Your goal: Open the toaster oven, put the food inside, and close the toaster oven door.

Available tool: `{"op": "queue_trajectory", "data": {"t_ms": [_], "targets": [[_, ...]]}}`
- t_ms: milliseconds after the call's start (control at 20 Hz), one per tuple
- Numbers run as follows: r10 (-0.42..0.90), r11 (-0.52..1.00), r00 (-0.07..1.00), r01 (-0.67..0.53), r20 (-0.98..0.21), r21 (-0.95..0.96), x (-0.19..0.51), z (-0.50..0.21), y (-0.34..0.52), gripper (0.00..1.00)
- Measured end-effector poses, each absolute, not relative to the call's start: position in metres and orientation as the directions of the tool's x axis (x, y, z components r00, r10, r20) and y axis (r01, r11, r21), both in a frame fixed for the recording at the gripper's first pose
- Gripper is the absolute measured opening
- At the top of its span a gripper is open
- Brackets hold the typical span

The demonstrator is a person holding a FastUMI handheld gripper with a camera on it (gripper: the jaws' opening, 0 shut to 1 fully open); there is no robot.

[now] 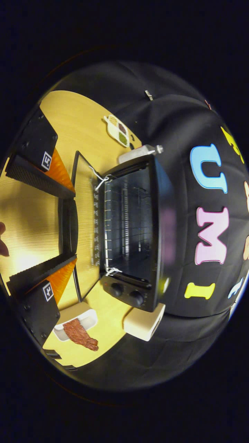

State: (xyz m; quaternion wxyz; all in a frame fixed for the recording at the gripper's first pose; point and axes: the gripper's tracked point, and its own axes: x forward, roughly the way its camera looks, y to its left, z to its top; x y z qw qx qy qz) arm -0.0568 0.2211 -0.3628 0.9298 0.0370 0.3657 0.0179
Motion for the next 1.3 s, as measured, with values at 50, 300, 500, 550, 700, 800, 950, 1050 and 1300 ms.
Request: {"op": "queue_trajectory", "data": {"t_ms": [50,300,500,550,700,800,950,1050,1300], "targets": [[0.072,0.995,0.703,-0.002,-0.708,0.099,-0.064,-0.371,0.222,1.0],[0.139,0.987,0.634,-0.03,-0.76,0.156,-0.091,-0.384,0.218,1.0],[0.185,0.983,0.675,-0.118,-0.714,0.143,-0.099,-0.351,0.191,1.0],[0.192,0.981,0.686,-0.122,-0.702,0.149,-0.1,-0.343,0.182,1.0],[0.205,0.978,0.706,-0.122,-0.678,0.168,-0.104,-0.322,0.152,1.0],[0.213,0.976,0.722,-0.134,-0.658,0.169,-0.104,-0.306,0.131,1.0],[0.233,0.972,0.737,-0.182,-0.635,0.145,-0.107,-0.286,0.095,1.0],[0.255,0.966,0.73,-0.219,-0.634,0.136,-0.109,-0.278,0.071,1.0],[0.323,0.944,0.656,-0.276,-0.682,0.182,-0.105,-0.274,0.009,1.0]]}}
